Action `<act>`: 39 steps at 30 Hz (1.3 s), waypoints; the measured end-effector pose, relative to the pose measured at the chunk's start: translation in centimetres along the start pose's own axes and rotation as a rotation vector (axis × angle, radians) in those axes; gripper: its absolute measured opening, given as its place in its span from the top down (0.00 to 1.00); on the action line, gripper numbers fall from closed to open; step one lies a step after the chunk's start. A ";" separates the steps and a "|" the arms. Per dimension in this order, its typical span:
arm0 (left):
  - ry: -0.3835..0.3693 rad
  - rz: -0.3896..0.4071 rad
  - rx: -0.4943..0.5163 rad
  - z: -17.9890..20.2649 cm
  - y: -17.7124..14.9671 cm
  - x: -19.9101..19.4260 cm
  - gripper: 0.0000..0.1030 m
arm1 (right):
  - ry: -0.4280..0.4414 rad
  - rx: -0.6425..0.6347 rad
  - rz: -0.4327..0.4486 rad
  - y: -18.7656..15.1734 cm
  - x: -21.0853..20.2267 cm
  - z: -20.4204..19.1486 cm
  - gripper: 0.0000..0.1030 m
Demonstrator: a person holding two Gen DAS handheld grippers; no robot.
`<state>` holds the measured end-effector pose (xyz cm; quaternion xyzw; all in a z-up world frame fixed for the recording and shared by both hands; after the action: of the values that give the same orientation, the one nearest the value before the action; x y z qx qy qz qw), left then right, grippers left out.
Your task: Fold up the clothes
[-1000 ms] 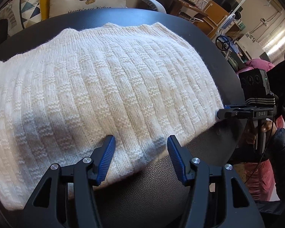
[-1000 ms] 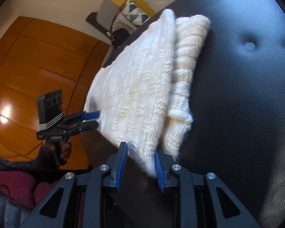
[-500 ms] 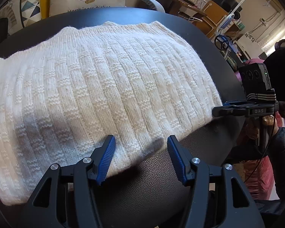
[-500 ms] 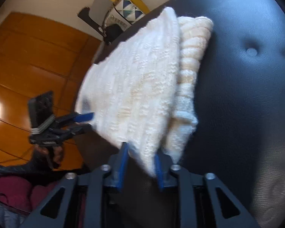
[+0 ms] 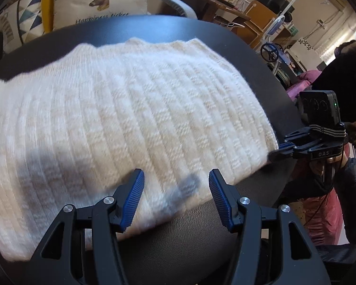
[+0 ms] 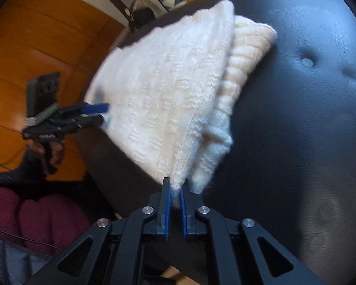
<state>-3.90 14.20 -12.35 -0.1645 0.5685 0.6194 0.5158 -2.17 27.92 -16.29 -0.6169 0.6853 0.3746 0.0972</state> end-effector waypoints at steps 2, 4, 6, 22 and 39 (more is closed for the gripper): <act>-0.003 0.007 0.027 0.6 1.3 0.1 0.42 | 0.022 0.064 0.054 0.6 -0.3 0.7 0.70; -0.001 0.020 0.056 1.4 2.7 0.3 0.42 | 0.050 0.099 0.085 1.1 -0.3 1.3 0.70; 0.005 0.033 0.093 2.1 4.2 0.6 0.42 | 0.034 0.104 0.081 1.2 0.2 1.8 0.71; -0.103 -0.037 0.248 6.2 10.4 8.1 0.42 | 0.044 0.066 0.043 -1.0 0.2 1.7 0.75; -0.257 -0.115 0.137 7.6 10.9 11.0 0.42 | 0.039 0.054 0.131 -0.7 -0.6 1.5 0.79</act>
<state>-14.59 27.74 -12.93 -0.0805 0.5283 0.5647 0.6289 -1.94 29.37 -17.26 -0.5752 0.7358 0.3493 0.0758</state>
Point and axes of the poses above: each gripper's, at about its wrist camera, not at the fingertips, and x roughly the way its jaws point, z to its right, y to its top, the point moved 5 cm from there along x, roughly the way its jaws point, and after that the axes turned 10 degrees about z, right-handed, at the moved point
